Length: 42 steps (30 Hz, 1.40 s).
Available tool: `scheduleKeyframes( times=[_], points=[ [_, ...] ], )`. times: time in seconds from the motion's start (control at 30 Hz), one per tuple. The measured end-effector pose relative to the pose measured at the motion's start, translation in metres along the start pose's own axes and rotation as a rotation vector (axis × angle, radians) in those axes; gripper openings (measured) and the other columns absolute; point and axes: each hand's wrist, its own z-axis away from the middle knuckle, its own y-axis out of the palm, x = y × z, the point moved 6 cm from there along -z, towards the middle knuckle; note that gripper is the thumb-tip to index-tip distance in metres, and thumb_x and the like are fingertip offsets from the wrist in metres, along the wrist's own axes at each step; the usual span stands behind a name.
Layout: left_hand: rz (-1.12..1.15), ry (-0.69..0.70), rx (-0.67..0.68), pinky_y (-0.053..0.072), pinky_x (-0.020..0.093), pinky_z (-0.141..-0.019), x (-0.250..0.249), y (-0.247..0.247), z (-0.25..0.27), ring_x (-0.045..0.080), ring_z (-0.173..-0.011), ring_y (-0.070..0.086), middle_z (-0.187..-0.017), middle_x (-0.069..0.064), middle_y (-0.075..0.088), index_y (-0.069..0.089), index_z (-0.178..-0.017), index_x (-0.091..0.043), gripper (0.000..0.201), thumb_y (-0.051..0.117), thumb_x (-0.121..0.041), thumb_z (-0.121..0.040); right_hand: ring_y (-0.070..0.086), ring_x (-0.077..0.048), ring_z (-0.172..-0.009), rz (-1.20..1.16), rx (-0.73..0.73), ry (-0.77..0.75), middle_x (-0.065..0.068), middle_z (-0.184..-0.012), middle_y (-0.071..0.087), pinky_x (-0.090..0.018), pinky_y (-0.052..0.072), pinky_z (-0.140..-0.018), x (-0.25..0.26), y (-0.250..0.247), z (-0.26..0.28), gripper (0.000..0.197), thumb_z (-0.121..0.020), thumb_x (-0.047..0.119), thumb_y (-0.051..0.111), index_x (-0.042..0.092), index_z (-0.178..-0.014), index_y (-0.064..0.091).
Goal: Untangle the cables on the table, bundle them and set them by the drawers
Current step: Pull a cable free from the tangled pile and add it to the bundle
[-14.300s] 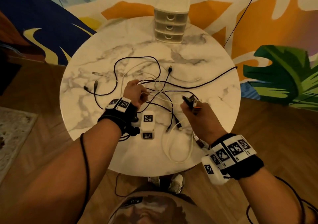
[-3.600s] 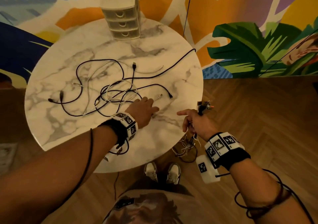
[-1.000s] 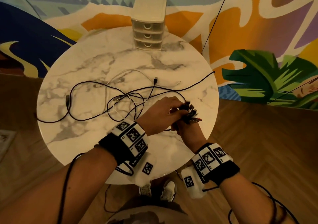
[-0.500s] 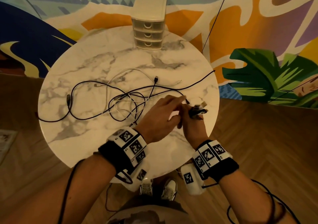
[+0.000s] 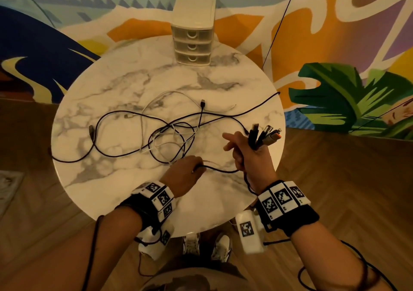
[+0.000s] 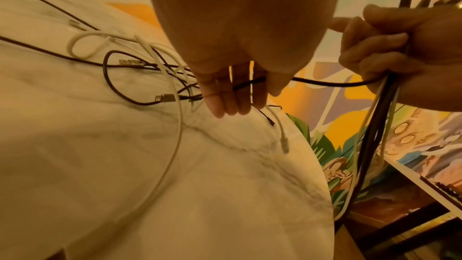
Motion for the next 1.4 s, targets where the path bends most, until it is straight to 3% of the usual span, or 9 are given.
scheduleKeyframes(
  times=[0.13,0.23,0.43,0.57,0.7,0.97,1.1,1.23,1.4],
  points=[
    [0.026,0.040,-0.024,0.032,0.024,-0.067,-0.002,0.003,0.002,0.013,-0.077,0.048,-0.084,-0.003,0.053,0.059,-0.092,-0.015,0.018,0.046,-0.026,-0.096,0.055,-0.022,-0.053,-0.132,0.128,0.166,-0.015,-0.063,0.065,-0.026,0.048,-0.051,-0.004,0.008,0.004,0.066,-0.099,0.046,0.028,-0.001,-0.088,0.072],
    [-0.006,0.081,0.020,0.034,0.025,-0.068,-0.004,0.010,0.001,0.014,-0.077,0.050,-0.086,-0.003,0.054,0.060,-0.091,-0.016,0.017,0.046,-0.026,-0.095,0.047,-0.020,-0.042,-0.104,0.208,0.253,-0.015,-0.050,0.059,-0.022,0.036,-0.044,-0.007,0.013,0.011,0.077,-0.099,0.046,0.019,-0.007,-0.076,0.069],
    [-0.058,0.093,0.050,0.038,0.026,-0.071,-0.001,0.015,0.000,0.015,-0.077,0.050,-0.086,-0.001,0.053,0.062,-0.093,-0.012,0.024,0.045,-0.029,-0.096,0.035,-0.013,-0.038,0.042,0.073,0.127,0.001,-0.035,0.041,-0.025,0.032,-0.049,-0.008,0.010,0.009,0.065,-0.097,0.036,0.044,0.015,-0.035,0.045],
    [-0.097,0.019,0.066,0.037,0.025,-0.076,0.018,0.020,0.004,0.020,-0.089,0.053,-0.097,0.004,0.055,0.063,-0.099,-0.011,0.019,0.048,-0.023,-0.095,0.033,-0.018,-0.035,-0.030,0.158,0.152,-0.007,-0.035,0.040,-0.030,0.025,-0.047,-0.012,0.014,0.011,0.063,-0.098,0.028,0.029,-0.003,-0.056,0.065],
    [-0.102,-0.148,0.013,0.039,0.033,-0.100,0.069,0.003,0.001,0.030,-0.115,0.051,-0.121,0.013,0.055,0.065,-0.109,-0.011,0.023,0.054,-0.013,-0.089,0.037,-0.022,-0.040,-0.088,0.227,0.116,-0.014,-0.048,0.041,-0.028,0.026,-0.047,0.002,0.006,0.013,0.059,-0.090,0.013,0.016,-0.009,-0.088,0.071],
    [-0.363,-0.355,-0.175,0.041,0.040,-0.088,0.071,-0.061,-0.001,0.034,-0.108,0.056,-0.113,0.012,0.061,0.062,-0.109,-0.016,0.040,0.032,-0.039,-0.098,0.032,-0.013,-0.039,0.079,0.013,-0.061,-0.015,-0.047,0.047,-0.019,0.030,-0.043,0.024,-0.002,0.015,0.064,-0.101,0.026,0.029,0.008,-0.046,0.055],
    [-0.617,-0.255,-0.317,0.040,0.043,-0.087,-0.005,-0.089,0.009,0.031,-0.100,0.058,-0.101,0.006,0.067,0.063,-0.095,-0.019,0.041,0.030,-0.043,-0.098,0.038,-0.010,-0.039,0.297,0.202,0.094,-0.007,-0.043,0.043,-0.024,0.037,-0.052,0.002,0.038,0.025,0.066,-0.100,0.041,0.033,-0.001,-0.058,0.062],
    [-0.650,0.070,-0.242,0.041,0.039,-0.085,-0.055,-0.072,0.014,0.026,-0.102,0.054,-0.102,0.003,0.064,0.060,-0.103,-0.020,0.031,0.033,-0.033,-0.099,0.045,-0.004,-0.039,0.479,0.172,0.162,0.000,-0.039,0.046,-0.028,0.035,-0.066,-0.008,0.054,0.018,0.071,-0.095,0.056,0.032,0.005,-0.053,0.060],
    [-0.637,0.183,-0.170,0.037,0.037,-0.086,-0.047,-0.036,0.020,0.024,-0.103,0.050,-0.106,0.001,0.062,0.058,-0.109,-0.018,0.030,0.035,-0.032,-0.098,0.044,-0.007,-0.041,0.321,0.090,0.134,-0.008,-0.048,0.048,-0.019,0.037,-0.051,0.001,0.048,0.007,0.037,-0.097,0.034,0.041,0.013,-0.103,0.070]
  ],
)
